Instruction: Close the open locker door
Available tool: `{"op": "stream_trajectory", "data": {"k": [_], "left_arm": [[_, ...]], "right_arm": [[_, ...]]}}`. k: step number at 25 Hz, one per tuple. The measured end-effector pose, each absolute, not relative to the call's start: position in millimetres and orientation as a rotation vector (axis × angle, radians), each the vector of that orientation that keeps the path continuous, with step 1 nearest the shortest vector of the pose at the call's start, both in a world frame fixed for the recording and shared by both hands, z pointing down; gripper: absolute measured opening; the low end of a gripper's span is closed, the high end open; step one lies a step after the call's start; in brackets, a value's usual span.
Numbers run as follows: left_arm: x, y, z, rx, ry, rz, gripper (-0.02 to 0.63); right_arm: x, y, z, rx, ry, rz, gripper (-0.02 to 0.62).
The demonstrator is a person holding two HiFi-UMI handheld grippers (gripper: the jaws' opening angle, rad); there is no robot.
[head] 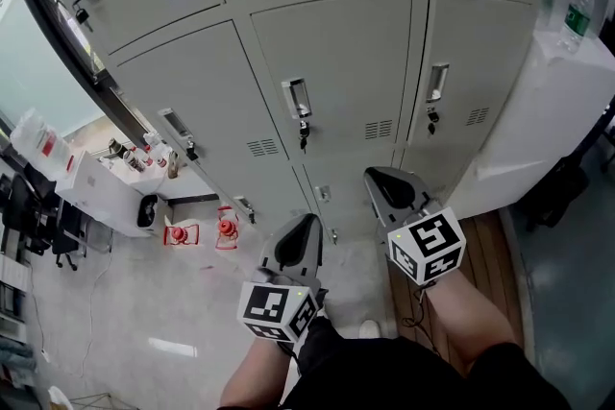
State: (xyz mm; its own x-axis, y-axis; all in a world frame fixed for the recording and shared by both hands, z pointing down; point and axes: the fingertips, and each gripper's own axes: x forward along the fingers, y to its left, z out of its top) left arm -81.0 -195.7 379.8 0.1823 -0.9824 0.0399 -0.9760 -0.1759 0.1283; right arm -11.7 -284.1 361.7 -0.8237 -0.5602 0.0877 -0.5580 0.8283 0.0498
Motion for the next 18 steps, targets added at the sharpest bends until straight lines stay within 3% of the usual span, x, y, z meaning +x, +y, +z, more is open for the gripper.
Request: {"op": "stream_trajectory", "data": {"k": [18], "left_arm": [[-92.1, -124.8, 381.9, 2.295, -1.924, -0.087, 0.021]], "right_arm": [[-14.5, -201.2, 371.9, 0.886, -2.903, 0.062, 0.054]]}}
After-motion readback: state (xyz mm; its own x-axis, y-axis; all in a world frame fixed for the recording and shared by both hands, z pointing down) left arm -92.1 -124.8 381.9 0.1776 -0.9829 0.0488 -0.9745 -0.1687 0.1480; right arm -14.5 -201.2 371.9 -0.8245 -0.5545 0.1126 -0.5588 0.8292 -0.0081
